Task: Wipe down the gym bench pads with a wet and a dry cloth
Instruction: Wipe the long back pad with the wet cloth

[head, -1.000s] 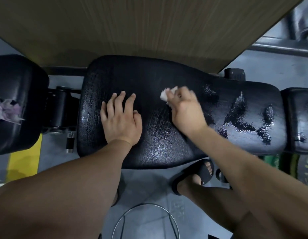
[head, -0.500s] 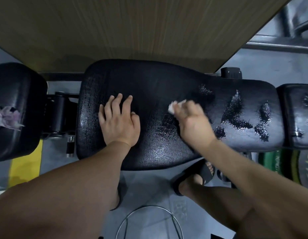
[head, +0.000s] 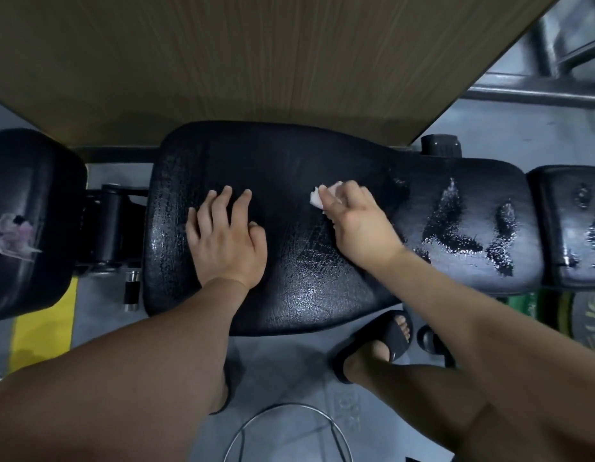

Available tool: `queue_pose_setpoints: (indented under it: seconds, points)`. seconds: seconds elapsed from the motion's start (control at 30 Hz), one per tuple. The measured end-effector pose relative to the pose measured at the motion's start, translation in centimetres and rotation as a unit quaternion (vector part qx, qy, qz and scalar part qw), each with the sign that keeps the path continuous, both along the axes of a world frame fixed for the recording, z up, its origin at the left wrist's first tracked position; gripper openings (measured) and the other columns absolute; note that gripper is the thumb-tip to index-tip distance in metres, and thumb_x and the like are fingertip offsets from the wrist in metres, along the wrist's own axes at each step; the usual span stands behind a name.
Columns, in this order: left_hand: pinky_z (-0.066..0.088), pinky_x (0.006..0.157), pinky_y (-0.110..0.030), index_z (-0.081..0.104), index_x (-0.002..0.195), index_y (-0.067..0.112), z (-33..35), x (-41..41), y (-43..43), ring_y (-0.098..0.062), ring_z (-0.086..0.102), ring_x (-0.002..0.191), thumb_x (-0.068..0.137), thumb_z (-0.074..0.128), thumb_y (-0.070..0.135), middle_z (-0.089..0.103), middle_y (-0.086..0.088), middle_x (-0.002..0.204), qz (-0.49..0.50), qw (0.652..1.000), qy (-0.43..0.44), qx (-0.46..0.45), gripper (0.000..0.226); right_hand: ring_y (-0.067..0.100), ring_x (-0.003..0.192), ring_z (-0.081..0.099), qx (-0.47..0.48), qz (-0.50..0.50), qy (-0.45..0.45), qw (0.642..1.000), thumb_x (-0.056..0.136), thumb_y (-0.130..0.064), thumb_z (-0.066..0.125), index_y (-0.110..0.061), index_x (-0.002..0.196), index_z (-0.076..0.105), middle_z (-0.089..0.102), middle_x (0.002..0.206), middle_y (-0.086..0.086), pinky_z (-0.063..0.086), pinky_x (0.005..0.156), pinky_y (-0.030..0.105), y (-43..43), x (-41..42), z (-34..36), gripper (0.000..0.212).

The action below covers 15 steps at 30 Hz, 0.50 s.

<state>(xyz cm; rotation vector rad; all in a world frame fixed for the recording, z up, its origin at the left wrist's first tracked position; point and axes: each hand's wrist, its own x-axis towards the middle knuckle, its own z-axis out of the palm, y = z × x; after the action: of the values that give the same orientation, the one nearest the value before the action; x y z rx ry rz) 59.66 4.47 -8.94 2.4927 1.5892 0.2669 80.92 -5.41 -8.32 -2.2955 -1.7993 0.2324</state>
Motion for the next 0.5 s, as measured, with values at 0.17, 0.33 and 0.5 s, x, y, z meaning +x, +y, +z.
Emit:
queue_pose_setpoints:
  seconds: [0.17,0.33,0.5]
  points:
    - [0.016,0.123,-0.054,0.046,0.147,0.028,0.0,0.1,0.0,-0.026,0.027,0.149,0.093,0.046,0.032,0.04,-0.003,0.155,0.0,1.0,0.001,0.0,0.053,0.046,0.111,0.049,0.014,-0.186,-0.023,0.982,0.089,0.001,0.053,-0.014,0.143,0.055,0.047,0.126,0.023,0.051,0.096,0.051,-0.1,9.3,0.1,0.056]
    - [0.015,0.123,-0.053,0.046,0.147,0.027,0.1,0.1,0.0,-0.026,0.026,0.149,0.093,0.045,0.031,0.039,-0.003,0.155,0.002,1.0,-0.002,-0.001,0.054,0.042,0.103,0.051,0.052,-0.175,0.039,0.982,0.092,-0.005,0.047,-0.01,0.133,0.059,0.051,0.118,0.021,0.052,0.088,0.048,2.2,3.0,1.1,0.044]
    - [0.015,0.123,-0.053,0.046,0.147,0.027,0.0,0.0,0.0,-0.026,0.027,0.148,0.093,0.043,0.032,0.039,-0.003,0.155,-0.002,1.0,-0.002,0.003,0.054,0.044,0.105,0.053,0.027,-0.145,0.007,0.989,0.089,-0.001,0.052,-0.019,0.139,0.055,0.05,0.12,0.02,0.055,0.088,0.051,1.8,7.0,-0.1,0.053]
